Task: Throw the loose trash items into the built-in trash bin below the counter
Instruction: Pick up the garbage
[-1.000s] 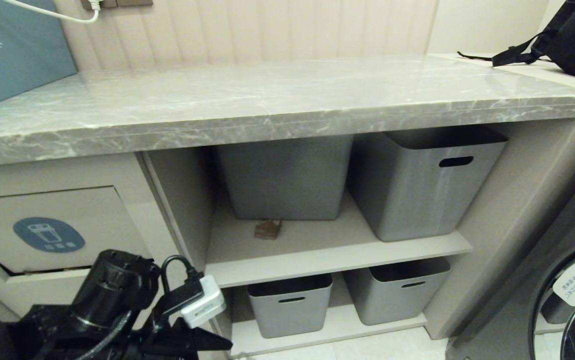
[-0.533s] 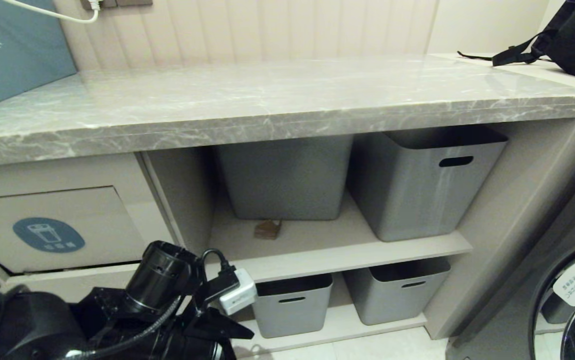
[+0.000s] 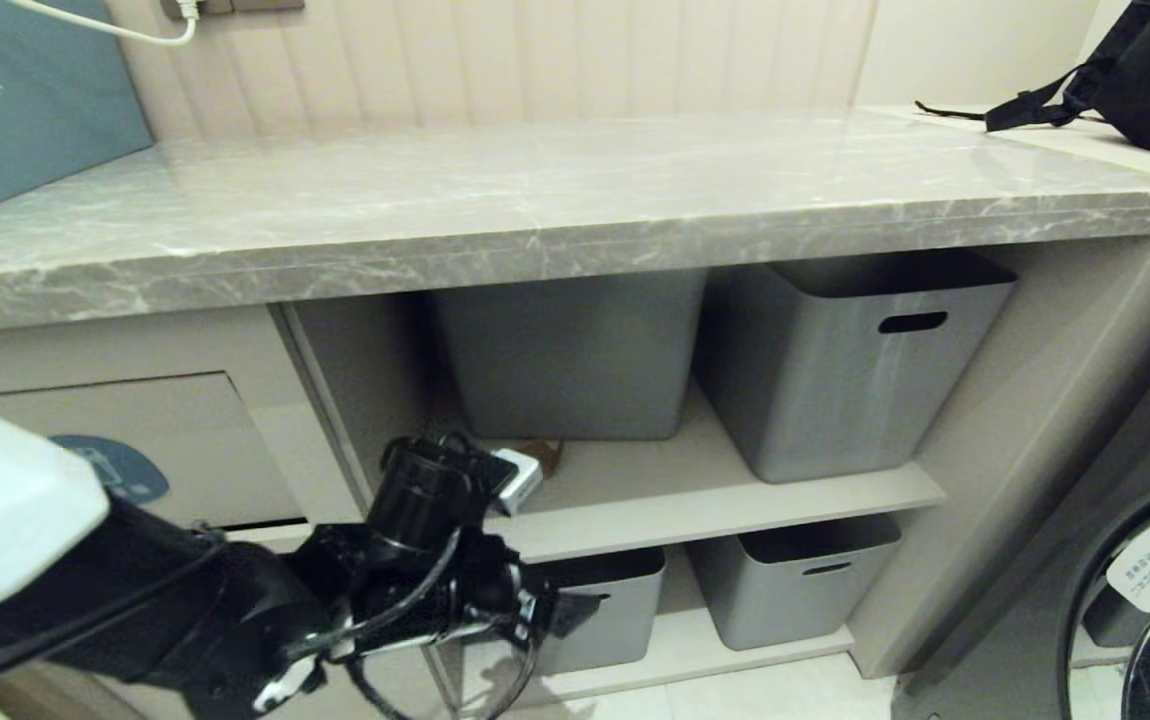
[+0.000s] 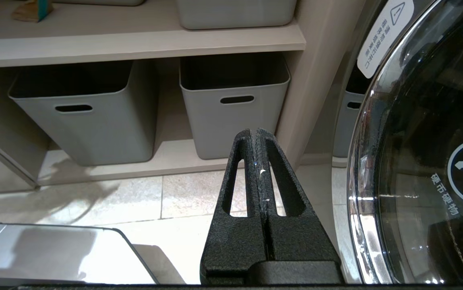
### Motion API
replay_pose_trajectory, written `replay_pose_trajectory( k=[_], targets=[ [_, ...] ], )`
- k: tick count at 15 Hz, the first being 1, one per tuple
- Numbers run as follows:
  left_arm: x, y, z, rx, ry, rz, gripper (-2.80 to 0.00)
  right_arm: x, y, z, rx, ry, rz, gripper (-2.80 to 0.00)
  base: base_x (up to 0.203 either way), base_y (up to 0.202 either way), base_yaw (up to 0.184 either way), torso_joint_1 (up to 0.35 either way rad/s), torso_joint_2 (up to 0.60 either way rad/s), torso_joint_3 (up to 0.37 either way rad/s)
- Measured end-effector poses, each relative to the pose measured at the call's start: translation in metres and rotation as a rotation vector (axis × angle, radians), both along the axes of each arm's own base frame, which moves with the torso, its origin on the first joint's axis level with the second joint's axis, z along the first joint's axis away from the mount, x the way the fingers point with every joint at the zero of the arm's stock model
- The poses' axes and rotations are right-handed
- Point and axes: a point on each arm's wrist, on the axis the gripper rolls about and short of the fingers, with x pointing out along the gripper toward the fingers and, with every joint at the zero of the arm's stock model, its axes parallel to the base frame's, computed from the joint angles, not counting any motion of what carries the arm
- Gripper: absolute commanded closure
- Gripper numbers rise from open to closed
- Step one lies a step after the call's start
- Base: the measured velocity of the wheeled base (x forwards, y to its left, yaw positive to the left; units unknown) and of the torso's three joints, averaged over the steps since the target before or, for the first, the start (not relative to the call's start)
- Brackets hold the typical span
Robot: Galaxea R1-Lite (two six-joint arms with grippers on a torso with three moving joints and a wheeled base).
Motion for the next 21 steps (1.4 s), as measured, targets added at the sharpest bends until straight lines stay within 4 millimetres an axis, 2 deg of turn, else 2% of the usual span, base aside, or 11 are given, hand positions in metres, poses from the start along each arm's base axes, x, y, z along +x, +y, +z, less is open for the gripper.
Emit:
replay_pose_trajectory(
  k=[2,5,9,12,15,17,21],
  targets=[
    [0.022,-0.024,-0.002,-0.041,-0.041,0.163,-2.80,0.000,0.000,0.000,0.000,0.000,0.000,0.00,0.000,0.000,0.000,0.000,0.00,0.000],
    [0.050,-0.061,-0.016,-0.111,-0.116,0.342,-2.80,0.000,0.000,0.000,0.000,0.000,0.001,0.00,0.000,0.000,0.000,0.000,0.00,0.000],
    [0.074,-0.087,-0.043,-0.100,-0.183,0.475,-2.80,0.000,0.000,0.000,0.000,0.000,0.001,0.00,0.000,0.000,0.000,0.000,0.00,0.000],
    [0.090,-0.098,-0.057,-0.076,-0.240,0.578,-2.80,0.000,0.000,0.000,0.000,0.000,0.000,0.00,0.000,0.000,0.000,0.000,0.00,0.000],
    [0.115,-0.104,-0.059,-0.071,-0.298,0.598,-2.80,0.000,0.000,0.000,0.000,0.000,0.001,0.00,0.000,0.000,0.000,0.000,0.00,0.000],
    [0.130,-0.099,-0.064,-0.051,-0.320,0.610,-2.80,0.000,0.000,0.000,0.000,0.000,0.001,0.00,0.000,0.000,0.000,0.000,0.00,0.000],
    [0.149,-0.085,-0.072,-0.010,-0.324,0.590,-2.80,0.000,0.000,0.000,0.000,0.000,0.001,0.00,0.000,0.000,0.000,0.000,0.00,0.000]
  ],
)
